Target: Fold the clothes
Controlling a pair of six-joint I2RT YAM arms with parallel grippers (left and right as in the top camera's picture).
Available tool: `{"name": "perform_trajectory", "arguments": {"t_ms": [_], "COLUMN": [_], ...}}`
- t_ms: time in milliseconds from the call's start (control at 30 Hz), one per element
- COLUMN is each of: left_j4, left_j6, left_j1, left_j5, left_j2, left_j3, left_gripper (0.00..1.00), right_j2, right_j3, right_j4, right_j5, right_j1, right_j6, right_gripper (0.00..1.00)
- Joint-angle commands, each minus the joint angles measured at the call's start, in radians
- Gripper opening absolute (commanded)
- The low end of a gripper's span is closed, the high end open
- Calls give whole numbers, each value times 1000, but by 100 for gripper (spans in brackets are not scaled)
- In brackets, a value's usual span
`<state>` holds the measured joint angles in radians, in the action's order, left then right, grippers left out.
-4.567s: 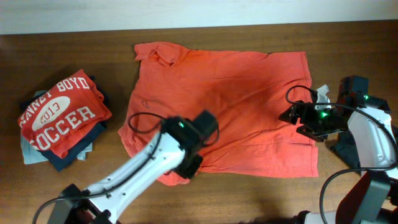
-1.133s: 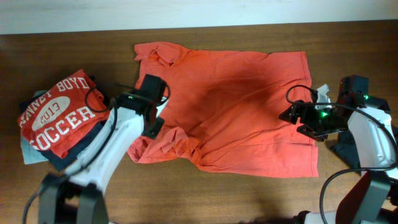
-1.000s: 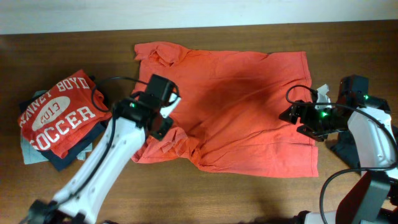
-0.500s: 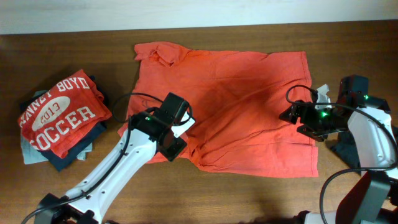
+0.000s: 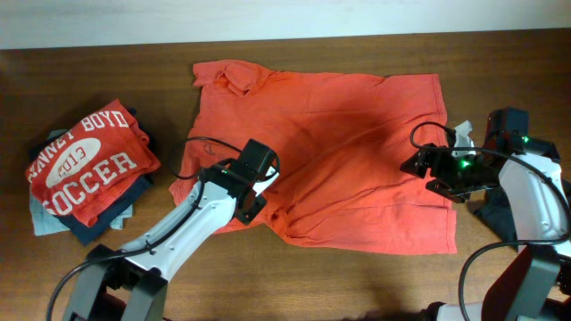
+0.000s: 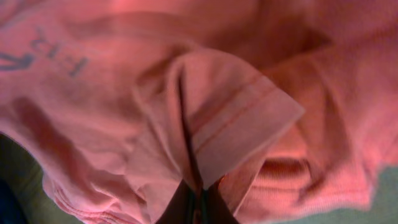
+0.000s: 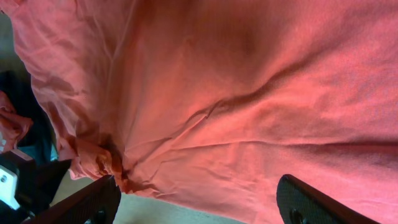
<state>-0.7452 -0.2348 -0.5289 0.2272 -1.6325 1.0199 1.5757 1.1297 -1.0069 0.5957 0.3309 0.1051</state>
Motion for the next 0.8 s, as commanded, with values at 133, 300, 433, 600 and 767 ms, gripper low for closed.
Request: {"name": "perform_trajectory", "arguments": {"t_ms": [133, 300, 433, 600, 767], "left_j4": [-34, -58, -48, -96, -126], "left_j6": [143, 198, 198, 197, 193], "left_j1": [145, 282, 344, 325, 229], "left_j5": [-133, -144, -144, -144, -60], "left_j2": [6, 6, 6, 23, 126], "left_j3": [-1, -1, -1, 13, 28], "left_gripper": [1, 11, 59, 56, 53], "right_j2": [-3, -3, -3, -3, -3], "right_j3": [15, 15, 15, 15, 15], "right_j4": [-14, -11, -10, -13, -14], "right_j5": [-5, -5, -5, -5, -5], "right_j1": [-3, -3, -3, -3, -3], "right_j6": [0, 0, 0, 0, 0], "right_gripper": [85, 86, 86, 85, 86]}}
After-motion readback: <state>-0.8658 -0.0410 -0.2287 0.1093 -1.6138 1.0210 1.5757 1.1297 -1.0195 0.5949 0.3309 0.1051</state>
